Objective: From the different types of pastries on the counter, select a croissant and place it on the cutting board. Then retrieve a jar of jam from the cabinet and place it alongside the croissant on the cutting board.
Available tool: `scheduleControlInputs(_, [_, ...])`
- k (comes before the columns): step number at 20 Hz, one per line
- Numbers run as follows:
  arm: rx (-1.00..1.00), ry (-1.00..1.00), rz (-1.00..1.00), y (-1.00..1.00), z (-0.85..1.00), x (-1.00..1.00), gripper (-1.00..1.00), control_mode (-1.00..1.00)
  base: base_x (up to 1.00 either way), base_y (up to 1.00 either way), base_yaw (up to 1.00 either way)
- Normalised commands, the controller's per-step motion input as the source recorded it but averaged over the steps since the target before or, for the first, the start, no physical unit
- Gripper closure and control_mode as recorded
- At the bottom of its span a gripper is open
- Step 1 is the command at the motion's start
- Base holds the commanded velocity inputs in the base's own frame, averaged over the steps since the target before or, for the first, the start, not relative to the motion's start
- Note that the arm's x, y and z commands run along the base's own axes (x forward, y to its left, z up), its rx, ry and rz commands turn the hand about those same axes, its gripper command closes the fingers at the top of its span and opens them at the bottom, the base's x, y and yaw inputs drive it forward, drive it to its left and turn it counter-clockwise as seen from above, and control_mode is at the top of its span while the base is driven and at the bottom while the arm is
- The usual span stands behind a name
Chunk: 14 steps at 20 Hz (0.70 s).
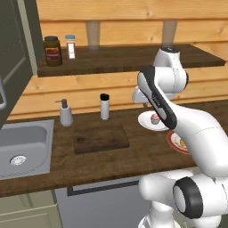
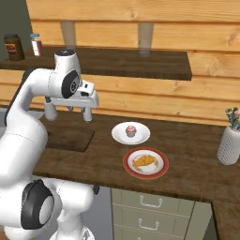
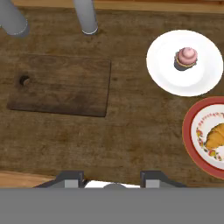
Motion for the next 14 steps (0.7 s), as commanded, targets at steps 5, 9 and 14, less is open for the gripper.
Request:
scheduleControlInputs(5, [0.02,-0.16,-0.13,-0.18,-0.1,-0.28,-1.0,-1.0,0.0,0.0,0.0])
scheduleControlInputs(9, [0.03,-0.25,-0.28,-0.31,-0.4,-0.66,-1.0,-1.0,0.0,0.0,0.0])
scheduleControlInputs(14, [0.06,-0.06,-0.32,-0.35,-0.56,-0.52,-1.0,-1.0,0.0,0.0,0.0])
